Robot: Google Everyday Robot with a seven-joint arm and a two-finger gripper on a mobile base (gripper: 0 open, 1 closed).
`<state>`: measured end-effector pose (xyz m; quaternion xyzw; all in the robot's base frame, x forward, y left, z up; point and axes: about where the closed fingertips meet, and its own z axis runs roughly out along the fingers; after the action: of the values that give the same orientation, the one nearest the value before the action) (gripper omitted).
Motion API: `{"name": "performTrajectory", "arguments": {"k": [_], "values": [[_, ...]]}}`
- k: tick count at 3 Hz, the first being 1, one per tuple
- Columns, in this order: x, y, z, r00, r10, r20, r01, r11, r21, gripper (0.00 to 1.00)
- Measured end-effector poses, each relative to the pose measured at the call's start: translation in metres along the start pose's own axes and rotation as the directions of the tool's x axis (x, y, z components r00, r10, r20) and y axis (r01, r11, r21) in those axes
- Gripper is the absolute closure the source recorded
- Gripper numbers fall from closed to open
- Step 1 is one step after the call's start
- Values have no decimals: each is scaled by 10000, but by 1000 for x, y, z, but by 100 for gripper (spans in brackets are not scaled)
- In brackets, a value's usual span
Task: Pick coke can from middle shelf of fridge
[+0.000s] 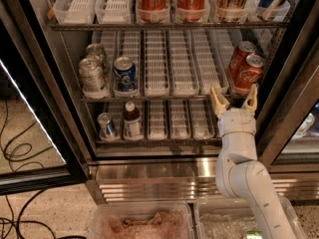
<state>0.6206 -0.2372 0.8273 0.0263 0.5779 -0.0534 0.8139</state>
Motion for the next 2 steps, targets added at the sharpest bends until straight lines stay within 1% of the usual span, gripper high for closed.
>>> {"name": "performTrajectory", "arguments": {"k": [1, 2], "values": [[-4, -4, 9, 9998, 54, 178, -61, 9992, 394, 33], [-5, -5, 13, 9997, 37, 260, -53, 9981, 614, 33]]}}
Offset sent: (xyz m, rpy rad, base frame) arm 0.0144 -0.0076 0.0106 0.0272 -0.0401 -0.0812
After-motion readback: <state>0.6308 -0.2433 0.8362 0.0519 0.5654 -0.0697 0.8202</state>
